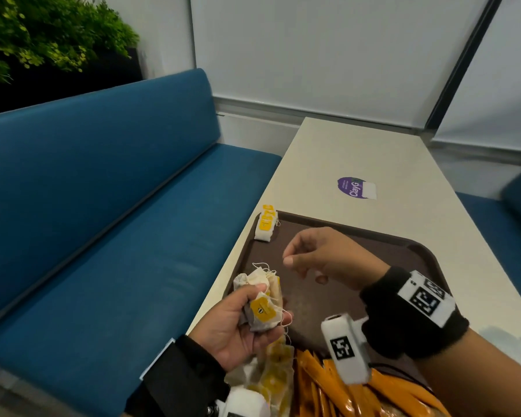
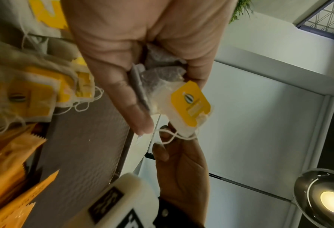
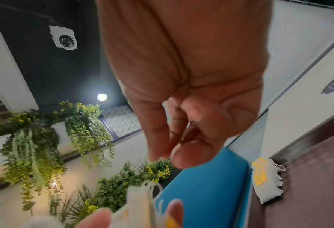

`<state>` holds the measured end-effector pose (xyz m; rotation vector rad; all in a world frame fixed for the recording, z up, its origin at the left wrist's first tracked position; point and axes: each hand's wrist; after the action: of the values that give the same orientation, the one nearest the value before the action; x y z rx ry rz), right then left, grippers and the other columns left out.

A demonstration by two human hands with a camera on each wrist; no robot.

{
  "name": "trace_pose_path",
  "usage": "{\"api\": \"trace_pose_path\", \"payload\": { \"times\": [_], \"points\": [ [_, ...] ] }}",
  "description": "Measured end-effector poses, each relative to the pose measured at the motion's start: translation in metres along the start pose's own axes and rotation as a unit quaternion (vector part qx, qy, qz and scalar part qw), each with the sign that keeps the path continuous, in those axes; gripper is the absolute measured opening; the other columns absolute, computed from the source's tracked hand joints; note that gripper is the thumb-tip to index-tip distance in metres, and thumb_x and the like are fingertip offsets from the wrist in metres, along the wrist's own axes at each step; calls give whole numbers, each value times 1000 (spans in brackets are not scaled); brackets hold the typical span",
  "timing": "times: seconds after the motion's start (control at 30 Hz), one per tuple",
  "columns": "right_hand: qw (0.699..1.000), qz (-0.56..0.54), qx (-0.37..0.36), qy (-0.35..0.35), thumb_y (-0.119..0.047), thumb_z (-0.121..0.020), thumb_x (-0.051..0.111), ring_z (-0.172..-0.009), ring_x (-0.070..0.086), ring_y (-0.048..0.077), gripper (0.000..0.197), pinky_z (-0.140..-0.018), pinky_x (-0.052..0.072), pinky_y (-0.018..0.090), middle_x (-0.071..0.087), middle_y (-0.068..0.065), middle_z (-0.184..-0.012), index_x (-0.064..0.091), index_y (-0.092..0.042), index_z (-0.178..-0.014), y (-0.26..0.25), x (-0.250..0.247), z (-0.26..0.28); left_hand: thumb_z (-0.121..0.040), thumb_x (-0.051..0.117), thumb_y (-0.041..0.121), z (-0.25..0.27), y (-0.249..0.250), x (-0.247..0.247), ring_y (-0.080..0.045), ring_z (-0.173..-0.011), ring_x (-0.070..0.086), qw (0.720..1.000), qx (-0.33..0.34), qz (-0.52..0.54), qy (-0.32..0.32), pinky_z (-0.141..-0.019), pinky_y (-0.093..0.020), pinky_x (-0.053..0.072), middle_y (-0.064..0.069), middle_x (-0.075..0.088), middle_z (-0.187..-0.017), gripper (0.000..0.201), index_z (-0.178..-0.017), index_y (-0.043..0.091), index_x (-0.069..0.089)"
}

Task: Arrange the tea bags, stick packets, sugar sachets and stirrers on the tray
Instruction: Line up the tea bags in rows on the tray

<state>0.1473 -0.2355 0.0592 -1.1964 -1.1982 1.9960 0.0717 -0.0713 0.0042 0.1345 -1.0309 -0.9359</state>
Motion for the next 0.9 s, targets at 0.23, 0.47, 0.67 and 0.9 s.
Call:
{"api": "trace_pose_path", "payload": {
  "times": [0.23, 0.47, 0.67, 0.9],
  "points": [
    [997, -34, -53, -52, 10, -82, 60, -65, 58, 14, 27, -41, 36, 17, 67, 3, -81, 62, -17, -88, 12, 3, 39, -65, 62, 17, 10, -16, 13, -31, -68, 70, 998, -12, -15, -60, -42, -33, 55, -20, 69, -81, 27, -84, 1, 74],
    [982, -79, -170, -37, 5, -76, 66, -71, 59, 7, 19, -66, 48, 15, 66, -6, -79, 64, -11, -84, 17, 2, 53, -70, 55, 21, 19, -21, 15, -30, -61, 70, 993, -20, -23, -112, -37, -29, 52, -20, 70, -81, 32, -78, -1, 76],
    [983, -60, -155, -79, 6, -81, 66, -84, 61, 13, 22, -73, 51, 18, 65, 7, -95, 61, -9, -97, 13, -1, 54, -70, 54, 25, 19, -23, 14, -24, -57, 68, 992, -15, -53, -115, -36, -23, 48, -15, 71, -77, 32, -73, 2, 77],
    [989, -53, -110, -80, 12, -84, 60, -55, 57, -3, 18, -48, 41, 6, 60, 6, -81, 59, -5, -90, 12, -1, 53, -70, 59, 18, 6, -26, 12, -26, -59, 68, 991, -34, -84, -100, -37, -24, 49, -20, 69, -86, 30, -87, -3, 73]
  ]
}}
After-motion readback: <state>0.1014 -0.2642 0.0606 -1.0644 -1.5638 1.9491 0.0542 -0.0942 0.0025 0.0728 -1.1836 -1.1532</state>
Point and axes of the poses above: each hand's wrist, its own z-axis away from the middle knuckle, its own x-axis out of the palm, y = z × x
